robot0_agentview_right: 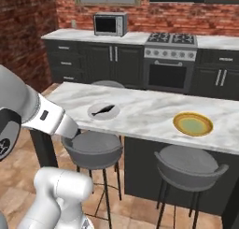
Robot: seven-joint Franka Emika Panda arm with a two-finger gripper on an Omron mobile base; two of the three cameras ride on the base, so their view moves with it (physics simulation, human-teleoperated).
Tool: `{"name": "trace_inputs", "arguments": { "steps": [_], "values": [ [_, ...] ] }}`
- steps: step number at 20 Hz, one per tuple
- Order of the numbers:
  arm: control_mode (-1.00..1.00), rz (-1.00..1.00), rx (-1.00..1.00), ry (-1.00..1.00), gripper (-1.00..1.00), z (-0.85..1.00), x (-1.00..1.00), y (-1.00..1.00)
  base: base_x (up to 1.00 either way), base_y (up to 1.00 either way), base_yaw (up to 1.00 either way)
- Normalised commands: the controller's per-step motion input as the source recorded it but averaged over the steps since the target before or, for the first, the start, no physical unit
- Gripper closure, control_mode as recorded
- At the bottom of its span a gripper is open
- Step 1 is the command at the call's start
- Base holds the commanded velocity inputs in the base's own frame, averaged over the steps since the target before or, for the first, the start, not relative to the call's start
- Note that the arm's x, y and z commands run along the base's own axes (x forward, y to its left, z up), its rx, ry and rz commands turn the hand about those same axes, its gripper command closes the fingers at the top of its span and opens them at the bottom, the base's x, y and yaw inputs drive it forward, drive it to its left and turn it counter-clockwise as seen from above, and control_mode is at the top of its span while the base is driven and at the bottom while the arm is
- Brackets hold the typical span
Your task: Transport the fish and cucumber to the fridge. Place the fish on the rack containing meat and place the cucumber on the rack containing the vegetable, ensuring meats and vegetables are on different racks.
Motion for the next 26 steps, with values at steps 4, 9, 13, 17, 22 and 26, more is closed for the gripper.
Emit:
{"name": "trace_inputs", "arguments": {
  "steps": [4,9,13,17,22,26],
  "values": [
    [1.0,0.0,0.0,0.0,-1.0,0.0,0.0,0.0,0.84,0.07,0.0],
    [1.0,0.0,0.0,0.0,-1.0,0.0,0.0,0.0,1.0,0.4,-0.03],
    [1.0,0.0,0.0,0.0,-1.0,0.0,0.0,0.0,1.0,0.69,-0.06],
    [1.0,0.0,0.0,0.0,-1.0,0.0,0.0,0.0,1.0,0.64,-0.09],
    [-1.0,-0.07,-0.03,0.13,-1.0,-0.63,0.79,0.64,0.2,0.12,-0.02],
    [-1.0,-0.11,0.0,0.2,-1.0,-0.86,0.98,0.98,0.0,0.0,0.0]
  ]
}}
